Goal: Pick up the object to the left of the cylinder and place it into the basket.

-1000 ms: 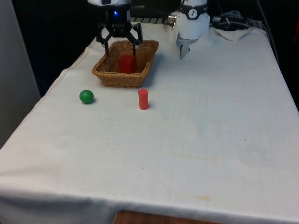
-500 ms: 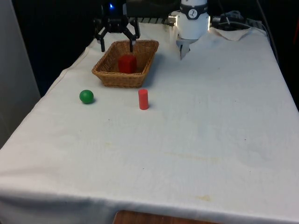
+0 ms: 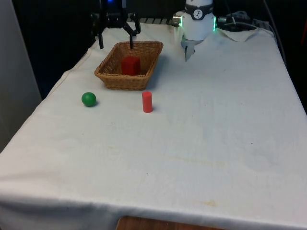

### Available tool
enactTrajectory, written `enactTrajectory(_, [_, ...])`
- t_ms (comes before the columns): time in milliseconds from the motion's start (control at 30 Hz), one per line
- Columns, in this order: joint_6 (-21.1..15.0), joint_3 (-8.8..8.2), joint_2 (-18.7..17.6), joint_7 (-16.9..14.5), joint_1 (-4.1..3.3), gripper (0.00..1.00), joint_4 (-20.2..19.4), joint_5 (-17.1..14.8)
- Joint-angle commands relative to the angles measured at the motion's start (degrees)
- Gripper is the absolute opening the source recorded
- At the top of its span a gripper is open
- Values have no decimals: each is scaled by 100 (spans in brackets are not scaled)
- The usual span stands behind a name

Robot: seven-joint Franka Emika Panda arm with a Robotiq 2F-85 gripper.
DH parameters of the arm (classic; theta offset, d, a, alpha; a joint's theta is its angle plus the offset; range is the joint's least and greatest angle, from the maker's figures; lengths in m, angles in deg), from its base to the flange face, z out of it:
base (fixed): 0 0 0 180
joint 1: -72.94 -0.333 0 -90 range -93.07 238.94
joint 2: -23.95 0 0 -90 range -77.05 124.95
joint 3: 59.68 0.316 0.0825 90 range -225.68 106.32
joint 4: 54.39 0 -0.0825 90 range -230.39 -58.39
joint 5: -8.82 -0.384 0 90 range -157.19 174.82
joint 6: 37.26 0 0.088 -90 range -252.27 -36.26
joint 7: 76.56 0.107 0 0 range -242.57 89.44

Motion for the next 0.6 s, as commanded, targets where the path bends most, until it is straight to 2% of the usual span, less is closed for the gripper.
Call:
enactTrajectory(0, [29, -6, 6, 0, 0, 100, 23, 6])
enactTrajectory(33, [155, -97, 11, 149, -34, 100, 120, 212])
enactTrajectory(267, [327, -138, 29, 178, -34, 100, 252, 309])
enactTrajectory(300, [246, -63, 34, 40, 0, 100, 195, 138])
enactTrajectory(333, [350, -138, 40, 189, -34, 100, 269, 338])
enactTrajectory(400, [407, -143, 69, 229, -29, 100, 309, 413])
enactTrajectory(533, [464, -155, 109, 246, -23, 100, 355, 481])
enactTrajectory(567, [418, -109, 120, 155, 6, 100, 332, 361])
